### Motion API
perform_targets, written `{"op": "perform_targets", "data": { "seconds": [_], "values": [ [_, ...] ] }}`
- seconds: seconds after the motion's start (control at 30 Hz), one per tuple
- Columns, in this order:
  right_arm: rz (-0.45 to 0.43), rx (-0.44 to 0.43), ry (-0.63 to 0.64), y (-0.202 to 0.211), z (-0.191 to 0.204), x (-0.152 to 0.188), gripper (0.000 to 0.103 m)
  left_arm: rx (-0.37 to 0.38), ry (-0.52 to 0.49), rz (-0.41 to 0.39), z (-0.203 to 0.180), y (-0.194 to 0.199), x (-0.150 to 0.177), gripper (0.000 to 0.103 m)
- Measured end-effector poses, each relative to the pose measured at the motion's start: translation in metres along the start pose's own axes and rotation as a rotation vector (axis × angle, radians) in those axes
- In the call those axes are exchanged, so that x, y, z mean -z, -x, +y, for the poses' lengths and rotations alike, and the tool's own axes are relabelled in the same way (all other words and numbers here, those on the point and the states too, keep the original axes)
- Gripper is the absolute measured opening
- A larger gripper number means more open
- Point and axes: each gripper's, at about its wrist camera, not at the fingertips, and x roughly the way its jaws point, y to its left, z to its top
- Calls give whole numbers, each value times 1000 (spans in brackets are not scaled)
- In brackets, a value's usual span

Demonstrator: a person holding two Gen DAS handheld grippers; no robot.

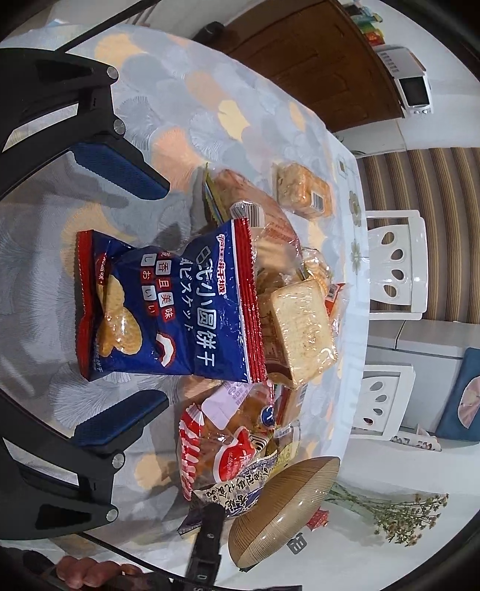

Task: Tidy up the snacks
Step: 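Grasp the blue biscuit bag with the left tool while the right tool grasps the purple-white bag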

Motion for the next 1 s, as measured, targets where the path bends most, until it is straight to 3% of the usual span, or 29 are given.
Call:
{"op": "perform_targets", "data": {
  "seconds": [0.27, 0.37, 0.6, 0.9, 1.0],
  "values": [
    [13, -115, 78, 10, 38, 26, 103, -5, -2, 0, 2, -2, 1, 102],
    [-11, -75, 139, 22, 49, 34, 103, -1, 0, 0, 3, -1, 1, 102],
    [-80, 17, 113, 41, 27, 13, 103, 38, -11, 4, -3, -3, -1, 102],
    [4, 66, 490, 11, 47, 2, 103, 86, 8, 72, -6, -24, 0, 102],
    [18, 81, 557, -1, 49, -1, 103, 89, 7, 79, -7, -28, 1, 102]
  ]
}}
